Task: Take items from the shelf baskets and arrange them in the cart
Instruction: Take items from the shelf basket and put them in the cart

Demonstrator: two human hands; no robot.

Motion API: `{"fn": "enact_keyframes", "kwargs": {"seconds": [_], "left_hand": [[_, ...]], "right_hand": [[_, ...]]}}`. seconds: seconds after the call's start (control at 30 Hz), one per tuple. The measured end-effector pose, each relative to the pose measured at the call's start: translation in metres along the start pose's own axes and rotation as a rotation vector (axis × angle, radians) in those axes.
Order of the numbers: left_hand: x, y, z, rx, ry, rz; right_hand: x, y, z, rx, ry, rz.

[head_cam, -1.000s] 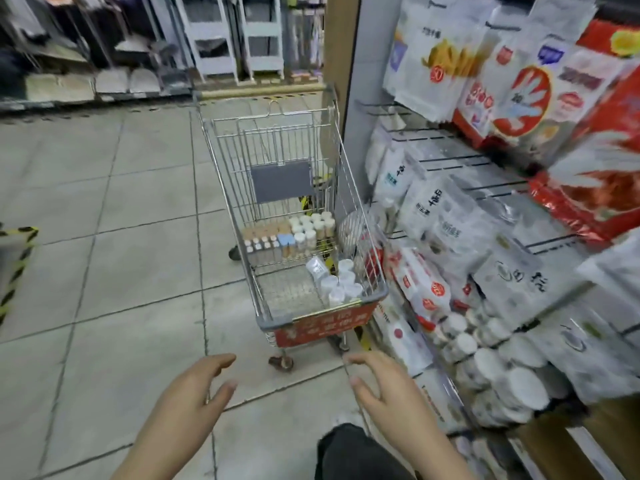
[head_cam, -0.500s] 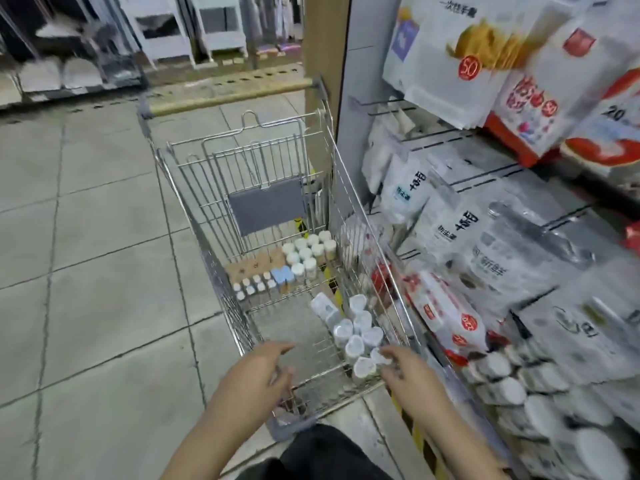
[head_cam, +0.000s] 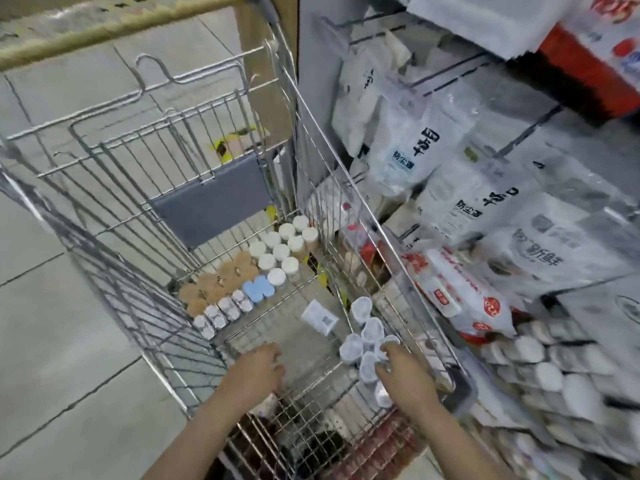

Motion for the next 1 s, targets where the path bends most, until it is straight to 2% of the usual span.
{"fn": "enact_keyframes", "kwargs": {"seconds": [0.13,0.3,0.37,0.53,0.63,0.73,0.87,1.0], "left_hand": [[0.029,-0.068,0.022,-0.093,0.048,0.118],[0.061,-0.139,0.034,0.006,-0.085,0.209],[0.070,-0.166,0.038,0.019,-0.085,0.205],[0.089,-0.209,0.041,-0.062,0.145,0.175],[0.093,-0.227,0.025,0.068,0.046,0.139],[0.105,-0.235,0.011,0.141,0.065,0.183],[0.113,-0.242,0.007,0.181,-0.007,0.205],[0.109,-0.238,0.012,0.139,0.135,0.156]], "right_hand": [[0.023,-0.041,0.006,0.061,-0.010,-0.025],[0.042,-0.094,0.011,0.139,0.049,-0.189],[0.051,-0.109,0.011,0.157,0.109,-0.236],[0.078,-0.131,0.002,0.259,0.234,-0.287],[0.080,-0.136,-0.001,0.318,0.253,-0.349],[0.081,-0.144,-0.001,0.293,0.182,-0.448],[0.089,-0.154,-0.007,0.325,0.247,-0.354],[0.083,-0.152,0.005,0.232,0.142,-0.383]]}}
Point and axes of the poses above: each hand's wrist, its own y-axis away from the middle knuckle, its own x-axis out of the palm, z = x × y, the point moved 10 cm from there along -y, towards the middle knuckle, and after that the axes turned 9 degrees about -z, right-handed, at the moved point
